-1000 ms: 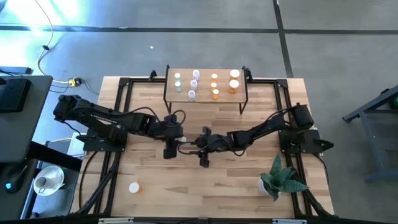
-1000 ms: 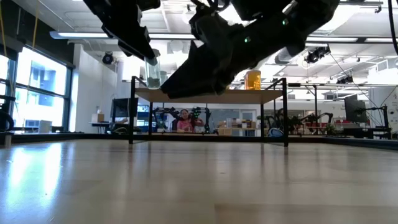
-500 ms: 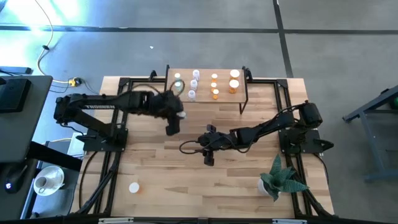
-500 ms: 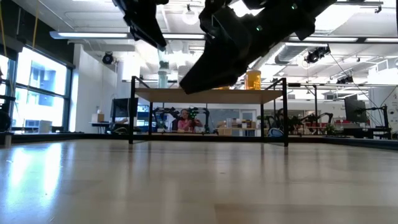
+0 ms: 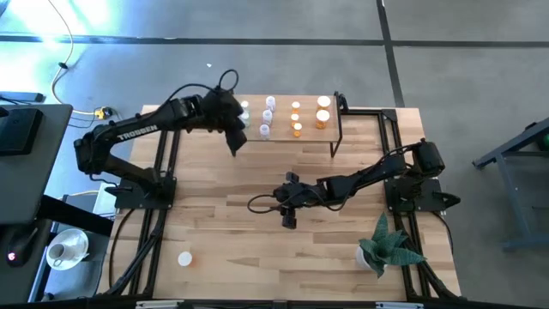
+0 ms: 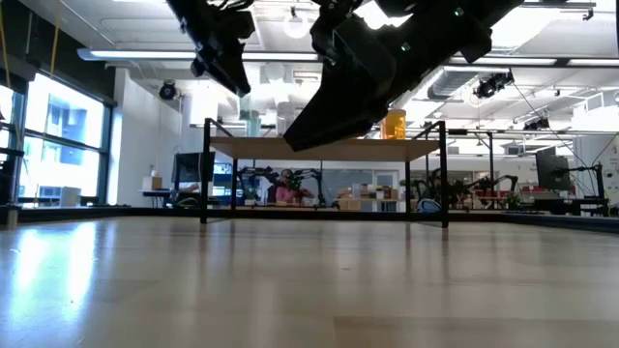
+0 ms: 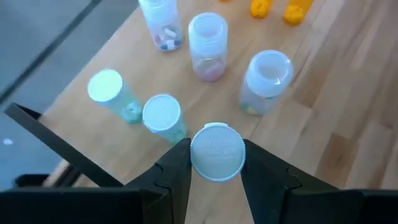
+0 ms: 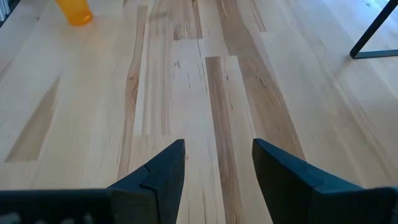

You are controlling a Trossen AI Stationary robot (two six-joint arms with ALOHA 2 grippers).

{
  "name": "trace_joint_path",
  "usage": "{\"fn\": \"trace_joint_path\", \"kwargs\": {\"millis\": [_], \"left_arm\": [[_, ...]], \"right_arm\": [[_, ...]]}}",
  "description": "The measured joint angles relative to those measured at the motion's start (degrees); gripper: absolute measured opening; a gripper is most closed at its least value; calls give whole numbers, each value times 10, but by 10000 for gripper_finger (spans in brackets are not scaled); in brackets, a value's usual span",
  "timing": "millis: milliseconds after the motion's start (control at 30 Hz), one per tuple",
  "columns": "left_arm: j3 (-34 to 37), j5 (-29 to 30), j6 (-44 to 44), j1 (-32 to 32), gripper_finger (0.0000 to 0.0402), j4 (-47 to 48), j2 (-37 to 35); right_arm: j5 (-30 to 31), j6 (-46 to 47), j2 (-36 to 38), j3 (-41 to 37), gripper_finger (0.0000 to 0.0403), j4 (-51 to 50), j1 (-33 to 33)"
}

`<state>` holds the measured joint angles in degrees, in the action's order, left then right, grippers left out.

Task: Pick and place medicine bottles onto shelf by color
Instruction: Put the blue pill bottle on the shelf aligned with the other blue pill bottles

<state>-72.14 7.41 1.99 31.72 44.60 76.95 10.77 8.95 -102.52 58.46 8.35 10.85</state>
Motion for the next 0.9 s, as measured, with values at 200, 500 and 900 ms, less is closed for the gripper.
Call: {"fn": "trace_joint_path", "kwargs": {"millis": [200,500,900], "left_arm": [[0,-45,15,35,115,0,4],[1,-54,23,34,115,-9,47],[1,-48,23,36,115,-11,49]], "right_arm": [[1,0,0,0,179,0,0],[0,0,0,0,179,-2,0],[0,13,55,0,179,-56,0]]}}
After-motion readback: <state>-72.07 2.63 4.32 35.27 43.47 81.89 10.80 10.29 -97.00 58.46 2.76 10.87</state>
